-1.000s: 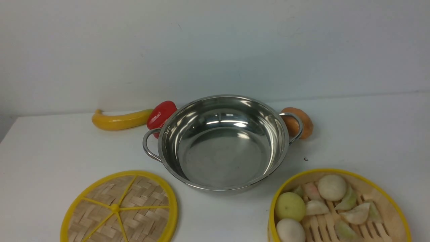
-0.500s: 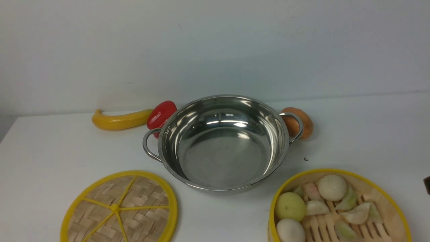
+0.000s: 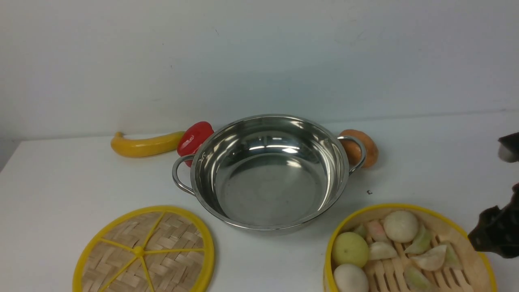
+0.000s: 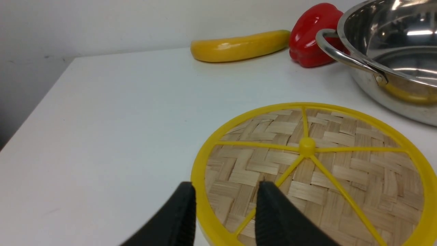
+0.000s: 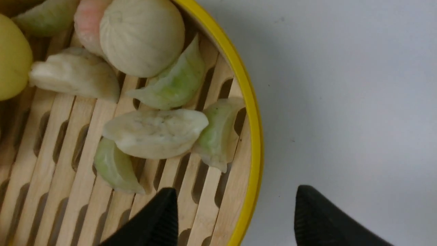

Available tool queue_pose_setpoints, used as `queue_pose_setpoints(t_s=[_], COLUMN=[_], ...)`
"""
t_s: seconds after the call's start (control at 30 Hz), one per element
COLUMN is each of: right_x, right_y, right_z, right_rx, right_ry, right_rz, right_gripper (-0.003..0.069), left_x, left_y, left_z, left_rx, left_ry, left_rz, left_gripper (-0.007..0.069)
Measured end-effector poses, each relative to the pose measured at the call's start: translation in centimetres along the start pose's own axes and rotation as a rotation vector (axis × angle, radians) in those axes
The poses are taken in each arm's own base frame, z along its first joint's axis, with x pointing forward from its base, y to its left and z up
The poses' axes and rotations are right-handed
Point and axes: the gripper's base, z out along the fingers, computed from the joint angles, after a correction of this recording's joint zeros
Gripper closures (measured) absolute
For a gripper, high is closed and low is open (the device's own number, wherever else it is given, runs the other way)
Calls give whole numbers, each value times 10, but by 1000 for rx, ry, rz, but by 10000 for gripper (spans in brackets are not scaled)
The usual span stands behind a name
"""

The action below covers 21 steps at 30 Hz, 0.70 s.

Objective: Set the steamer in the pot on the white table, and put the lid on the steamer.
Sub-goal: 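Reach for and grasp the rim of the bamboo steamer holding the buns with the right gripper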

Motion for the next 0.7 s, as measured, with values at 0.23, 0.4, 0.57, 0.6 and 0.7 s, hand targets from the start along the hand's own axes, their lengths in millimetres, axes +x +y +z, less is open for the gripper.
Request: queue_pose_setpoints(t_s=[0.23, 0.4, 0.57, 0.6, 0.7], right_x=[-2, -3, -4, -4, -5], right_y=[-4, -6, -6, -6, -7], right_z=[26, 28, 29, 30, 37], right_rx=[46, 64, 64, 64, 59], right_ry=[90, 83, 77, 78, 95], right_rz=[2, 2, 3, 3, 6], right_gripper=[227, 295, 358, 367, 380], left_x=[0, 0, 0, 0, 0], left_y=[0, 0, 0, 0, 0], left_z=[0, 0, 0, 0, 0], left_rx=[0, 0, 0, 0, 0], left_ry=[0, 0, 0, 0, 0], left_rz=[0, 0, 0, 0, 0], left_gripper=[383, 383, 383, 383, 383])
